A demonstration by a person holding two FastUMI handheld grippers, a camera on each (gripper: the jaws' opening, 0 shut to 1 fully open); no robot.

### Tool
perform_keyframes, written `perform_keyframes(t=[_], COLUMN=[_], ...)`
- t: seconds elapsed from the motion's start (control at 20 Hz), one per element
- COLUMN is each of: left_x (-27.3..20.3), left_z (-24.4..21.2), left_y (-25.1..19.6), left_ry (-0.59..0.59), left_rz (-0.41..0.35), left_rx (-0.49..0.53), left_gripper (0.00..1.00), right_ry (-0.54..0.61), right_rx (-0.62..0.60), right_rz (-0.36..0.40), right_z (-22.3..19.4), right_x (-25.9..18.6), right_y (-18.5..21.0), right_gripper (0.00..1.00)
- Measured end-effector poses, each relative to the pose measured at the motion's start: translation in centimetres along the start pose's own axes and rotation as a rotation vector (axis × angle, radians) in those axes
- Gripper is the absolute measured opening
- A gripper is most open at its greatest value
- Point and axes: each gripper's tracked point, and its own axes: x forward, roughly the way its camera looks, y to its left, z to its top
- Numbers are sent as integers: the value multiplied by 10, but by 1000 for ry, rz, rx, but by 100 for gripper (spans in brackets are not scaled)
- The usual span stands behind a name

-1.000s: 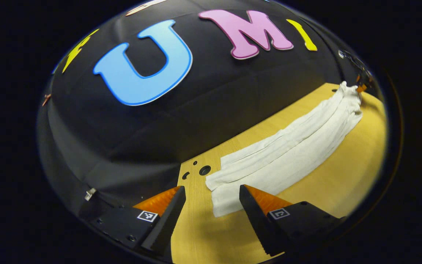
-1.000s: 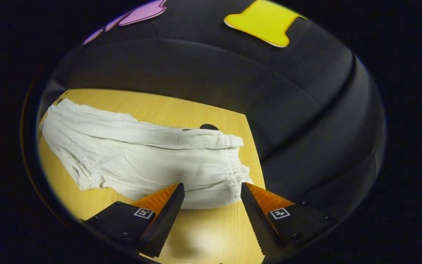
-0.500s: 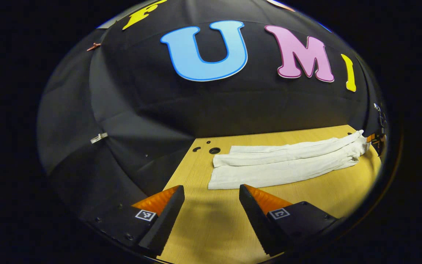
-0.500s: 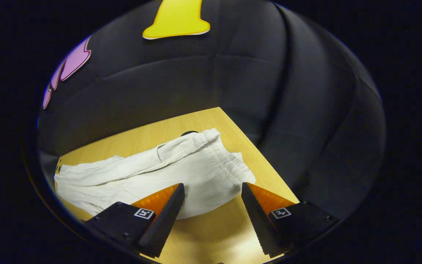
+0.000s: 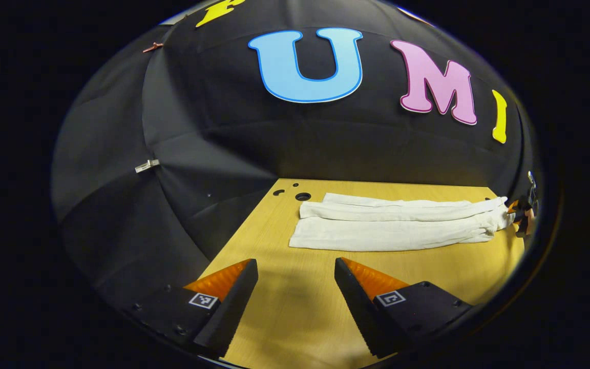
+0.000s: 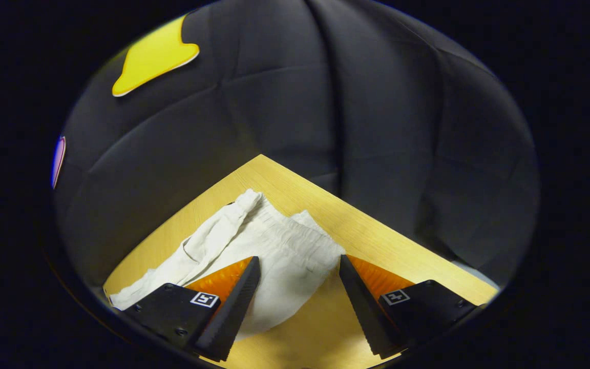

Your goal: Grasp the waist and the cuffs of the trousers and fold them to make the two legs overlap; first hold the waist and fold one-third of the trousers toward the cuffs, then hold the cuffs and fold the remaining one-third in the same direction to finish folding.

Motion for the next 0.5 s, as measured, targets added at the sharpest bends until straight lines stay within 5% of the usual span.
perform_keyframes(t=[0.25,0.35,0.5], left_x=[0,1,2], left_z=[-10,-12,-16], left_y=[-14,-18,-22], left_ry=[27,33,39], left_rz=[-20,-28,-34], left_rx=[-61,-55,-55], left_gripper=[96,97,97], right_ry=[-40,-32,9], right_rx=[16,9,36], right_rz=[-50,-85,-102], right_z=[9,11,5], right_x=[0,-1,-4], right_y=[-5,-14,-17], right_gripper=[99,79,36])
